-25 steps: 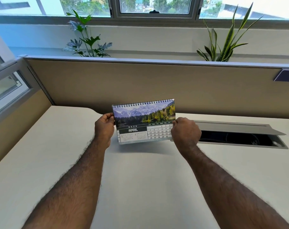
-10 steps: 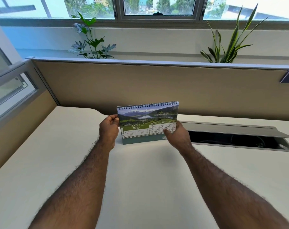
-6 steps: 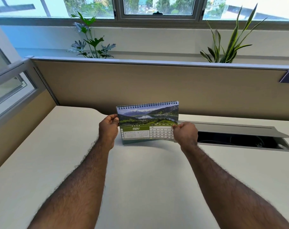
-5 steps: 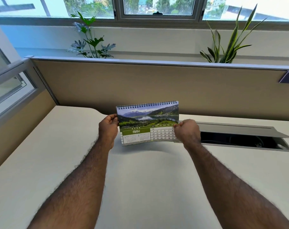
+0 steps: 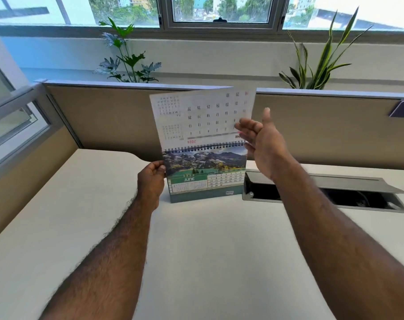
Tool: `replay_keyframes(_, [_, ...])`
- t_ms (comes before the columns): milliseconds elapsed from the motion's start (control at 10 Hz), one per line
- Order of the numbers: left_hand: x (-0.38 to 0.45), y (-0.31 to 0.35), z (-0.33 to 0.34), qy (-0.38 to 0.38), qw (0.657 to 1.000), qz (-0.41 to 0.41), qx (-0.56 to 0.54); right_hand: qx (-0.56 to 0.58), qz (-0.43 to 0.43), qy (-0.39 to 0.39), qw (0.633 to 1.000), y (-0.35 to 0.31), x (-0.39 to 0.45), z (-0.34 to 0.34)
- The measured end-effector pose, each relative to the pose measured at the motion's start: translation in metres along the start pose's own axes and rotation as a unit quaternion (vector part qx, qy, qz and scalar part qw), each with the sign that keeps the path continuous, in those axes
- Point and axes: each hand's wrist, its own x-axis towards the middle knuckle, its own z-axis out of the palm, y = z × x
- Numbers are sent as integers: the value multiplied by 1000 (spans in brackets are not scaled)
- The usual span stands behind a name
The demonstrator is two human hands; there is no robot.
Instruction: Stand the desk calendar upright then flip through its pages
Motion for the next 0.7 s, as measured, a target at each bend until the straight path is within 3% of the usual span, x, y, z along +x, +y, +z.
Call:
replay_keyframes(100, [0, 0, 0, 3, 1000, 0, 4, -305, -46, 12, 951, 9, 5, 7])
replay_keyframes(200, [0, 0, 1, 7, 1000, 0, -4, -480, -48, 17, 876, 21, 9, 7])
replay_keyframes(600, [-5, 4, 0, 13, 1000, 6, 14, -419, -58, 17, 906, 39, 9, -1])
replay_keyframes(700, [-14, 6, -2, 34, 999, -4, 20, -430, -84, 69, 897, 47, -2, -2])
